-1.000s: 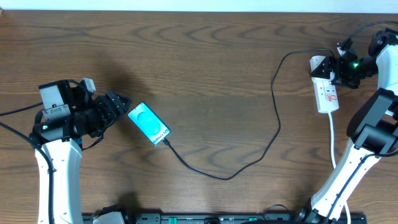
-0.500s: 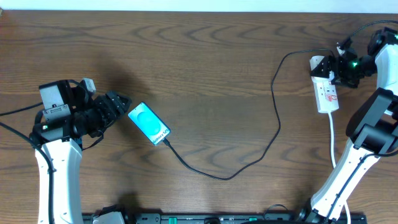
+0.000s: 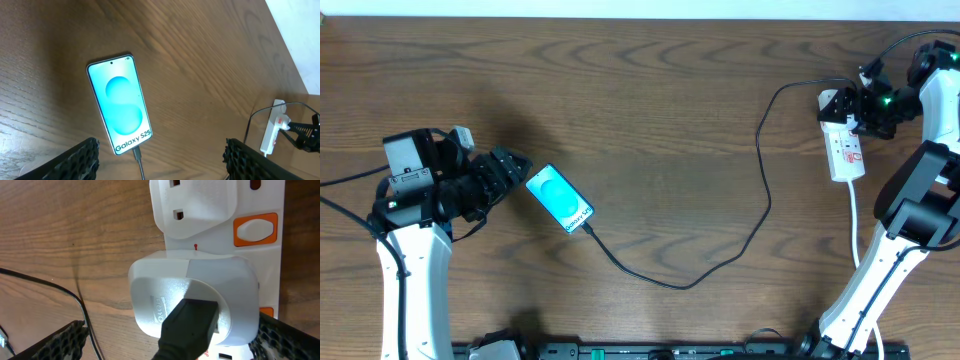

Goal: Plug charger to phone and switch on socket

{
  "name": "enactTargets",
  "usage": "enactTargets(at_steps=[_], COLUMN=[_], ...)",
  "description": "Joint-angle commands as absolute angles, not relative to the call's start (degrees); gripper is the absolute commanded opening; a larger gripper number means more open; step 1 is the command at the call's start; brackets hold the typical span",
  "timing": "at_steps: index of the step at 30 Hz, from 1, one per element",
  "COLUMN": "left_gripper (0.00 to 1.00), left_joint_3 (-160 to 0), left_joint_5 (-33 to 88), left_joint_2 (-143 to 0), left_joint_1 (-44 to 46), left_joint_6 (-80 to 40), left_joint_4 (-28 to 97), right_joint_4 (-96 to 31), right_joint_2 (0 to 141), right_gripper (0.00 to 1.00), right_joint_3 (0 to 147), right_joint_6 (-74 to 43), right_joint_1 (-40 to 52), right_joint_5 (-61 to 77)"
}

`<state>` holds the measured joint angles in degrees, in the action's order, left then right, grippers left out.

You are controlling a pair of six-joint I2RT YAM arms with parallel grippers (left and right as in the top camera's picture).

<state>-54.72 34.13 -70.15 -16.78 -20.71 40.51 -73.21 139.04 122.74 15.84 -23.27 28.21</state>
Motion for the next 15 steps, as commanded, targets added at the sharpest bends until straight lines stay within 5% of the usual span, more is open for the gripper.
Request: enactTargets(at_steps=[1, 15], left_gripper=[0.81, 0.81], left_joint_3=[-54.7, -54.7], left_joint_5=[33.8, 33.8], left_joint_2=[-70.4, -70.4], left_joint_1=[-17.1, -17.1], left_joint_6=[-19.9, -19.9], left_joint_4=[40.8, 41.1], right_joint_4=[-73.5, -73.5], right_joint_2=[140.6, 144.8], right_gripper=[0.99, 0.97], right_joint_3=[122.7, 121.6], right_joint_6=[14.8, 14.8], right_joint_1=[-20.9, -19.6], right_joint_5=[32.6, 36.0])
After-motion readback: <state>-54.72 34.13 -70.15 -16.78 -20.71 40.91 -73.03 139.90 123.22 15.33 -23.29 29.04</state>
